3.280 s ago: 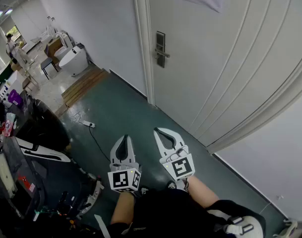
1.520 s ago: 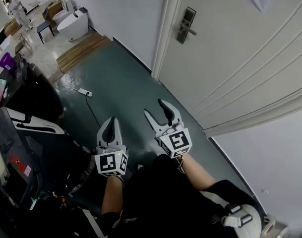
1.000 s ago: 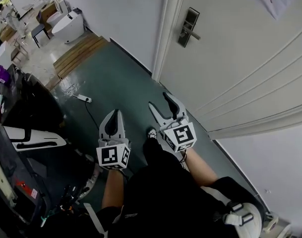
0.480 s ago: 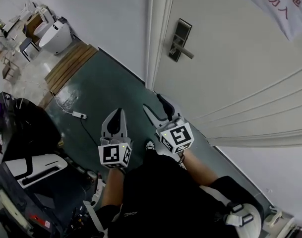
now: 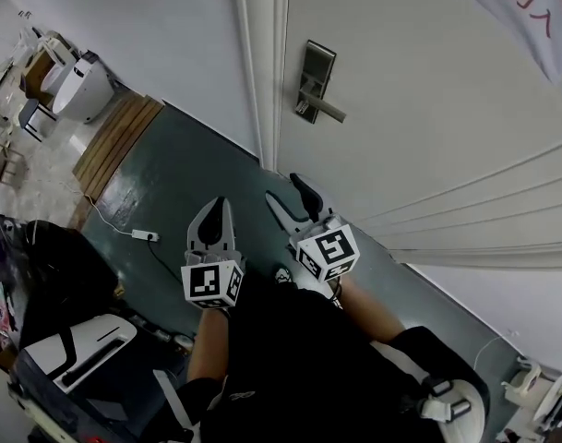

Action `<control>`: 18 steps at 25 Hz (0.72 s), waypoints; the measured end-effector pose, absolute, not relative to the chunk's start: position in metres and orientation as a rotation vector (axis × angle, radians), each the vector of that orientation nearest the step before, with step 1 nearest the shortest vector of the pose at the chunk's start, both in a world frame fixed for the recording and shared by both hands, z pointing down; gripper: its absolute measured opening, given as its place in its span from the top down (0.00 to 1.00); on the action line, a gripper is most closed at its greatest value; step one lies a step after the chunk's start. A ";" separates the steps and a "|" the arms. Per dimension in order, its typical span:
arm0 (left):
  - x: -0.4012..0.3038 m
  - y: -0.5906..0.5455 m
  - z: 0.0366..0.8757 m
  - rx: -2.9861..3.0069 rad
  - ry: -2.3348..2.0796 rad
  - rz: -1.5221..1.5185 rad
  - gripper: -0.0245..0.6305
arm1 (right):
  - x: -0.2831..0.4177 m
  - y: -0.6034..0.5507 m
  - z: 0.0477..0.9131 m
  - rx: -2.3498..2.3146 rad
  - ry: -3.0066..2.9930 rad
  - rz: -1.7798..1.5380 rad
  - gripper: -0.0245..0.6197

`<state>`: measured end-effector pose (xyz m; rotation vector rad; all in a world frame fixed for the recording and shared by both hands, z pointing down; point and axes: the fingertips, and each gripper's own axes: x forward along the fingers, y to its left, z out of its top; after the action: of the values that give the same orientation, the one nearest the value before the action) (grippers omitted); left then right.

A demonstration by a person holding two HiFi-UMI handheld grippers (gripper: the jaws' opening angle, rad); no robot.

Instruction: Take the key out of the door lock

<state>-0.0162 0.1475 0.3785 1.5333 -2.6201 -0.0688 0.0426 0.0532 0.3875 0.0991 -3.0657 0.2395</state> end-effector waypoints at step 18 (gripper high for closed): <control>-0.146 -0.035 0.394 2.066 -2.130 -0.016 0.93 | -0.032 -0.082 0.425 0.785 -2.914 0.523 0.58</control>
<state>-0.1456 -0.0354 0.3945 2.0658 -2.1297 -0.0155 -0.0321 -0.0822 0.4250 0.7845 -2.9138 0.5233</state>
